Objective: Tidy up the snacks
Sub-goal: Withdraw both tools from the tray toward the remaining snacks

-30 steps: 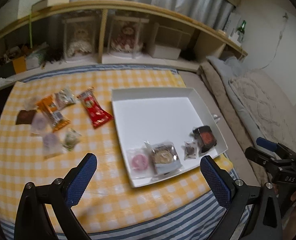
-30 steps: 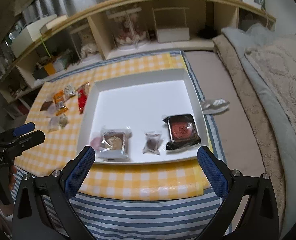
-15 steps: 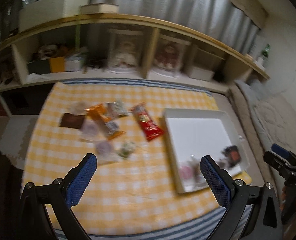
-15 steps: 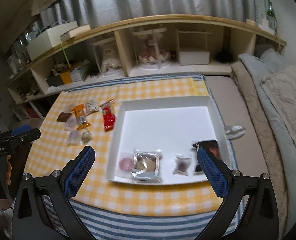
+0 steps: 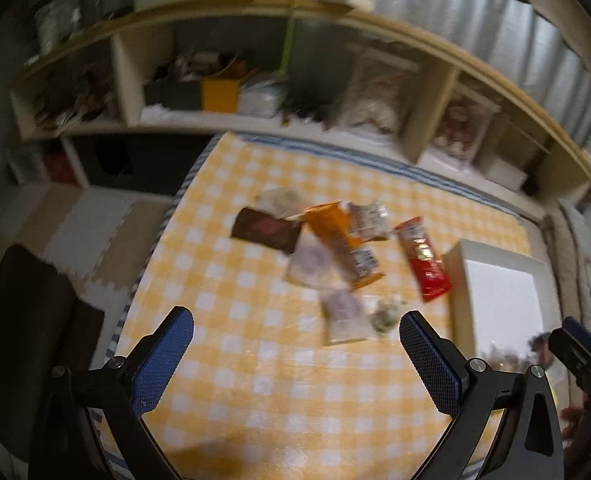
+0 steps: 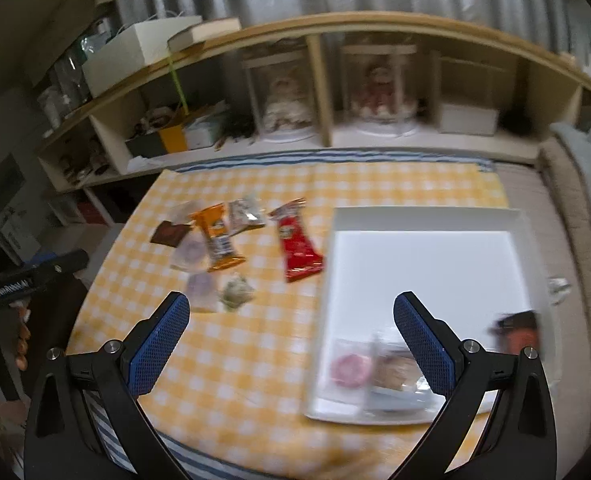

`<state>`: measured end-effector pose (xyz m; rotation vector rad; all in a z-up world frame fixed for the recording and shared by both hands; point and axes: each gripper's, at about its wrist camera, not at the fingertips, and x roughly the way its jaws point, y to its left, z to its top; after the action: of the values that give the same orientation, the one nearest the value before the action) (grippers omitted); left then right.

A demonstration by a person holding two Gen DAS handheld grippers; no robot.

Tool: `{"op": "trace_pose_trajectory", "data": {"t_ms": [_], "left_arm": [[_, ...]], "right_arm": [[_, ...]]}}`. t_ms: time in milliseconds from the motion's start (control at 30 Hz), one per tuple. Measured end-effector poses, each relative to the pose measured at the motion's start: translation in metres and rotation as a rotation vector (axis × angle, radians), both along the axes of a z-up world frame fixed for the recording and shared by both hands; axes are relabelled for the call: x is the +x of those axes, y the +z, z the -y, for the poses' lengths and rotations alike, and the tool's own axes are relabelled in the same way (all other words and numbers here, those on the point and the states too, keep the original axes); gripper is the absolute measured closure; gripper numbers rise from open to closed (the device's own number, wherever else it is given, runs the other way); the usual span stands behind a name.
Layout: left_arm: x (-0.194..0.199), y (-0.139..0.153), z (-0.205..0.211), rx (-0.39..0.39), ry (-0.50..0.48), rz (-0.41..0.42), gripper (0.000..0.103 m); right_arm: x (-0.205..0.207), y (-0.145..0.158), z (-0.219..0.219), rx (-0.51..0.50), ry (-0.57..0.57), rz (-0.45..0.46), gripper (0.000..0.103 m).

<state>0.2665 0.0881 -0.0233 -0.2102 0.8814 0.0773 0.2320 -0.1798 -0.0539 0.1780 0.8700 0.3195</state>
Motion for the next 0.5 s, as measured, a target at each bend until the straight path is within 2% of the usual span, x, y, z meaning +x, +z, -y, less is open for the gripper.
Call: {"op": "trace_pose_trajectory", "data": {"t_ms": [167,267,367,433,500], "left_arm": [[0.025,-0.019,-0.012,-0.042,0.047,-0.031,0.000],[0.036,-0.032,-0.018,-0.071,0.034,-0.028,0.000],[0.044,-0.049,-0.025,-0.150,-0.019,-0.025,0.000],[0.053,-0.060,-0.028,-0.193,-0.026,-0.052,0.000],[0.060,-0.070,-0.033,-0.220,-0.024,-0.063,0.000]], "right_arm": [[0.027,-0.033,-0.029,0.155,-0.021,-0.108,0.000],[0.044,-0.060,-0.042,0.256,-0.057,-0.191,0.000],[0.056,-0.093,-0.050,0.338,-0.128,-0.284,0.000],[0.062,-0.111,-0.056,0.372,-0.154,-0.322,0.011],[0.066,-0.126,-0.062,0.391,-0.168,-0.360,0.031]]}}
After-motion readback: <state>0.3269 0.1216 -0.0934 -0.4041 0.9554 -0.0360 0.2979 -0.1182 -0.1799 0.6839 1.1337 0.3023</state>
